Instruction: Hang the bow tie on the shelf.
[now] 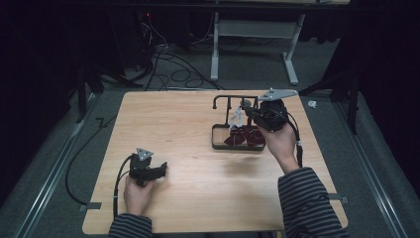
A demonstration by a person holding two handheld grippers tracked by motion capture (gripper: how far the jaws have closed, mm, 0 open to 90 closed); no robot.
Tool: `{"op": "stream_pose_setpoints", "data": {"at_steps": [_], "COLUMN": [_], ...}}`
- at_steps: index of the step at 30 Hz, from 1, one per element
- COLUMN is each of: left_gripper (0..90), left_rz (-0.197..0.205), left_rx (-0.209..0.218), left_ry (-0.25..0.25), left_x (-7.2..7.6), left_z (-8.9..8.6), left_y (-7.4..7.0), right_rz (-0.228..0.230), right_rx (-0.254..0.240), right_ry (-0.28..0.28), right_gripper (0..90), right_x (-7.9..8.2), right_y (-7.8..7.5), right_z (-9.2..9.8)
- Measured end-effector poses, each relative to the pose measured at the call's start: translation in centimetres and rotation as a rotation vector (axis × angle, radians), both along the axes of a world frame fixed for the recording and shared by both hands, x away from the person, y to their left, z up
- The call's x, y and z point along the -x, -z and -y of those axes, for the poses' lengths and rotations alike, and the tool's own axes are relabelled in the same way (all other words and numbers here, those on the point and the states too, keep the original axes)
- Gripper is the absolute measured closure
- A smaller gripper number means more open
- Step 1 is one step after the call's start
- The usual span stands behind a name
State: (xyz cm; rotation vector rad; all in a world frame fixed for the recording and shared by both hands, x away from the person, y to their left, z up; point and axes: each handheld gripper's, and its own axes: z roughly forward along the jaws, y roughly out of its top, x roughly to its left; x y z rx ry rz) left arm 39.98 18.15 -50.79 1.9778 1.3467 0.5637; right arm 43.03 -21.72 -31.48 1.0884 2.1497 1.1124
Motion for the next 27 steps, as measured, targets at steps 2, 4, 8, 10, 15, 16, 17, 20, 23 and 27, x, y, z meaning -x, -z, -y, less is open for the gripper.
{"op": "stream_pose_setpoints", "data": {"at_steps": [2, 4, 8, 10, 15, 16, 17, 20, 23, 27], "left_gripper": [20.3, 20.3, 20.3, 20.3, 20.3, 20.3, 20.3, 20.3, 20.3, 20.3], "left_rz": [0.000, 0.000, 0.000, 0.000, 0.000, 0.000, 0.000, 0.000, 0.000, 0.000], "left_rx": [0.000, 0.000, 0.000, 0.000, 0.000, 0.000, 0.000, 0.000, 0.000, 0.000], "left_ry": [0.000, 0.000, 0.000, 0.001, 0.000, 0.000, 0.000, 0.000, 0.000, 0.000], "left_x": [0.0, 0.0, 0.0, 0.0, 0.0, 0.0, 0.0, 0.0, 0.0, 0.0], "left_z": [0.0, 0.0, 0.0, 0.0, 0.0, 0.0, 0.0, 0.0, 0.0, 0.0], "left_y": [0.0, 0.0, 0.0, 0.0, 0.0, 0.0, 0.0, 0.0, 0.0, 0.0], "right_rz": [0.004, 0.003, -0.003, -0.004, -0.007, -0.007, -0.013, -0.020, -0.023, -0.032], "right_rx": [-0.002, -0.002, -0.003, -0.005, -0.002, -0.002, -0.002, -0.006, -0.006, -0.013], "right_ry": [0.003, 0.008, 0.018, 0.022, 0.031, 0.031, 0.035, 0.044, 0.051, 0.067], "right_gripper": [90.0, 90.0, 90.0, 90.0, 90.0, 90.0, 90.0, 90.0, 90.0, 90.0], "right_x": [-0.4, -0.6, -1.1, -1.4, -2.0, -2.0, -2.2, -2.6, -3.1, -3.6], "right_y": [-0.1, -0.1, -0.1, 0.0, 0.0, 0.0, 0.1, 0.3, 0.6, 0.8], "right_z": [0.0, 0.0, 0.0, 0.0, 0.1, 0.1, 0.1, 0.1, 0.1, 0.1]}}
